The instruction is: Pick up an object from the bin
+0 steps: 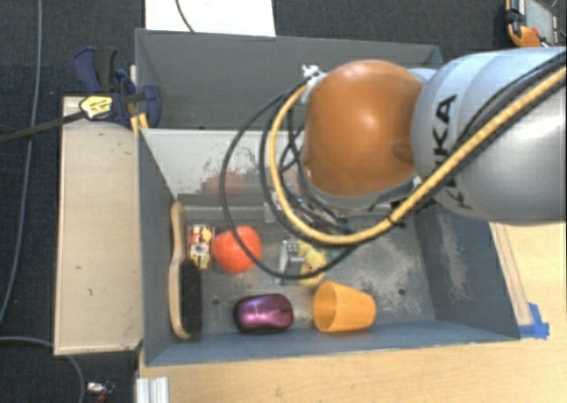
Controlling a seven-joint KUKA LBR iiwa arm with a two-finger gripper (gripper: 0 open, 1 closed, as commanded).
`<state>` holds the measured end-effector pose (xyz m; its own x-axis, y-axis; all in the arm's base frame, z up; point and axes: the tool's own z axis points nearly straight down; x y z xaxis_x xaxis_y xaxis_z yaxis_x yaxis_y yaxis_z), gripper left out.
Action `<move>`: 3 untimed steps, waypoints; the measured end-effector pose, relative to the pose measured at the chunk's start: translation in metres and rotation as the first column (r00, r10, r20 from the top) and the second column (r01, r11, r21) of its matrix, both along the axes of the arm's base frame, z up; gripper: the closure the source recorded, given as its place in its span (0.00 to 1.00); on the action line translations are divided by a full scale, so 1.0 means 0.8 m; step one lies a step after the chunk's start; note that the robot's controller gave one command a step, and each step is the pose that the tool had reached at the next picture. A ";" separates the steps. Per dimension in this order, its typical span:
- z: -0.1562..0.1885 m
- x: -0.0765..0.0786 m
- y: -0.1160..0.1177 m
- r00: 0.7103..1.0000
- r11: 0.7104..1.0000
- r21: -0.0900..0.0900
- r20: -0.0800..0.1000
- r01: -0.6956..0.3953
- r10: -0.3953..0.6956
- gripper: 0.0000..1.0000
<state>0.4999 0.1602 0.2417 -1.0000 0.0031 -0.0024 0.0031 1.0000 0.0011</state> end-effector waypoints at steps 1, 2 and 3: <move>-0.201 0.108 0.023 0.999 0.999 0.002 0.009 -0.047 0.047 0.00; -0.190 0.099 0.020 1.000 1.000 0.002 0.003 -0.031 0.031 0.00; -0.214 0.098 0.030 0.992 0.992 0.003 0.004 0.124 -0.124 0.00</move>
Offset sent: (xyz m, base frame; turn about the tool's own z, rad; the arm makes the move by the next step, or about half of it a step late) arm 0.0775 0.0217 -0.1717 0.0970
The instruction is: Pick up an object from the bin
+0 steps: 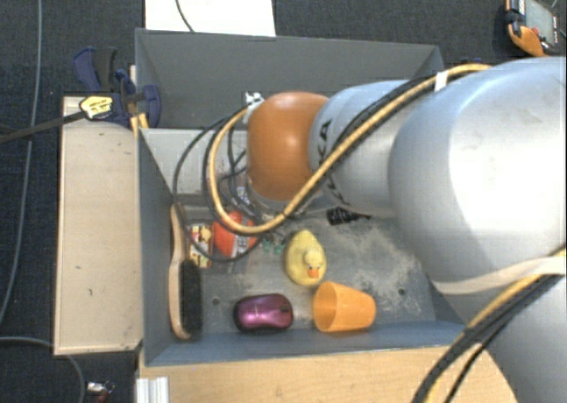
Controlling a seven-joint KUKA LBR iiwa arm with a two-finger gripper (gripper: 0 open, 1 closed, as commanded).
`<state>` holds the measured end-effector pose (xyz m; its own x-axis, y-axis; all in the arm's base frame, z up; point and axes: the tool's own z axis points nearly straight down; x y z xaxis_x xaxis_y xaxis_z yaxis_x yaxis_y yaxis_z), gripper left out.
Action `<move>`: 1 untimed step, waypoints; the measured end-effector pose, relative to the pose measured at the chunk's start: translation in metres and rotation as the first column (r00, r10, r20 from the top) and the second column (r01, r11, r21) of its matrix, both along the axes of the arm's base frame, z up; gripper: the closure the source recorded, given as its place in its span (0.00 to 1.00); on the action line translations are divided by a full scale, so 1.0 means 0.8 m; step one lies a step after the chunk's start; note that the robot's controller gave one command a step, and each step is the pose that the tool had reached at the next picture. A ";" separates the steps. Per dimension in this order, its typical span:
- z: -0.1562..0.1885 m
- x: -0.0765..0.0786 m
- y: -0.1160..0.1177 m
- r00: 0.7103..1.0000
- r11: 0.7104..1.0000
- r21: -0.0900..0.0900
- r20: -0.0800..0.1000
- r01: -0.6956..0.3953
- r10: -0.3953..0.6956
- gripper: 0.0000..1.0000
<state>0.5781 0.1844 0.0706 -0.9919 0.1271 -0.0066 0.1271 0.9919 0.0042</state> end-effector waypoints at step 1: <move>0.000 -0.001 -0.012 0.994 0.994 -0.001 -0.003 -0.106 0.106 0.00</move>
Offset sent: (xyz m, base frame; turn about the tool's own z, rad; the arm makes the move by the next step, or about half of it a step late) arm 0.0001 -0.0001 0.0001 -0.0007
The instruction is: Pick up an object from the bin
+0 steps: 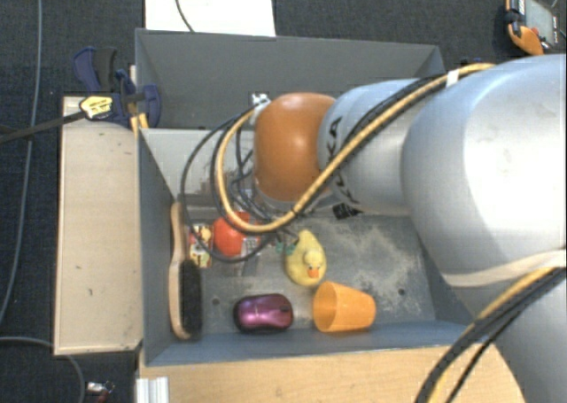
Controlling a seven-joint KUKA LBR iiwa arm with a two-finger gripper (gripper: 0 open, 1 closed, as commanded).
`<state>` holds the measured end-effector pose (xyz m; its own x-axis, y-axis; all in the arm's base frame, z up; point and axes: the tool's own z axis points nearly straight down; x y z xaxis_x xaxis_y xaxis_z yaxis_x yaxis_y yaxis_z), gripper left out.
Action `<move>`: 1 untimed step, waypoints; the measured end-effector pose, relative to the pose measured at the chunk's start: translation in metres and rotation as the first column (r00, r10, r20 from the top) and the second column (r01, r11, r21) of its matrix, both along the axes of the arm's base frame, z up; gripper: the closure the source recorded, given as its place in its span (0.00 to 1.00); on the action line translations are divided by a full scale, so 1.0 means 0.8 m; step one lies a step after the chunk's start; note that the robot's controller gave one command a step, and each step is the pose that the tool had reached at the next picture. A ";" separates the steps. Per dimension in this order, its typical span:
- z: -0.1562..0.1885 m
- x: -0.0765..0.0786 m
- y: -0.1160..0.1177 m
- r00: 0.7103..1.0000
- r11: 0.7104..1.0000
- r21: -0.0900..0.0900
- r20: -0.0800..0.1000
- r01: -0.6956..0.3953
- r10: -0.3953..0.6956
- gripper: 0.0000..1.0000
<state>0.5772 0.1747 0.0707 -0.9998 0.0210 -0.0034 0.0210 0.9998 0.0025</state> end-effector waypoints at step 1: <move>0.001 0.003 0.011 0.994 0.994 0.003 0.006 0.105 -0.105 1.00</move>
Offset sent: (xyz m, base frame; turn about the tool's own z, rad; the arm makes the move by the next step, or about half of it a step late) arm 0.0000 0.0000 0.0000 0.0000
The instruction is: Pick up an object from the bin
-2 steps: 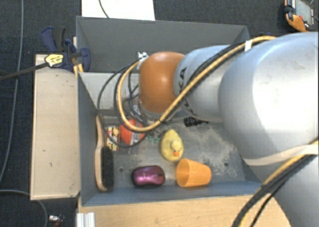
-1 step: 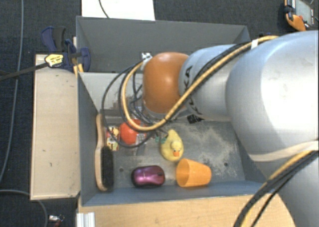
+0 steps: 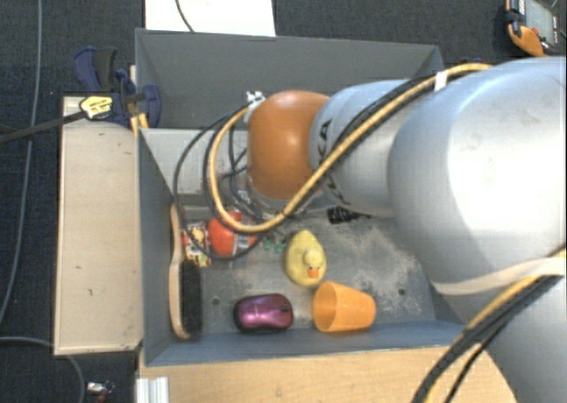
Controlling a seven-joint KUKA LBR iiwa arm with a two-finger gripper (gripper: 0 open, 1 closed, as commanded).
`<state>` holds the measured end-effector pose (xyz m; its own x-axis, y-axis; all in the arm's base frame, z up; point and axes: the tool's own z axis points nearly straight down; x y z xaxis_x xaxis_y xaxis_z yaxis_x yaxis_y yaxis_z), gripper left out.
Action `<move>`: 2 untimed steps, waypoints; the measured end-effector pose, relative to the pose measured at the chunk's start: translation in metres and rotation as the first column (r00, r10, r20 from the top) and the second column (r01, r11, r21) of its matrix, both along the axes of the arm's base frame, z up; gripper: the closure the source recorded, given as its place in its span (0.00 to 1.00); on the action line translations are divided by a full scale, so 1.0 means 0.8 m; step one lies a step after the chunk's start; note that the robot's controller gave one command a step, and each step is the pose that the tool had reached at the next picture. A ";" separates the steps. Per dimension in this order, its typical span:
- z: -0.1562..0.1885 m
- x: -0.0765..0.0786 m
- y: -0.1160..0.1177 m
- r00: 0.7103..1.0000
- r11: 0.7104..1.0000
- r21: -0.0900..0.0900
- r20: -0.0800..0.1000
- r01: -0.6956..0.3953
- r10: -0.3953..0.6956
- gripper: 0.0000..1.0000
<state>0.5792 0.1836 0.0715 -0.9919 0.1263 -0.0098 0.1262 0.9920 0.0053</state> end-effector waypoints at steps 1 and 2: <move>0.000 0.000 0.000 1.000 1.000 0.000 0.000 0.001 -0.001 1.00; 0.010 -0.001 0.000 1.000 1.000 -0.001 -0.004 0.002 -0.002 1.00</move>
Offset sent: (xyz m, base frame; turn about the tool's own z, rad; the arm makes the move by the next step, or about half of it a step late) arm 0.0001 0.0001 0.0318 0.0004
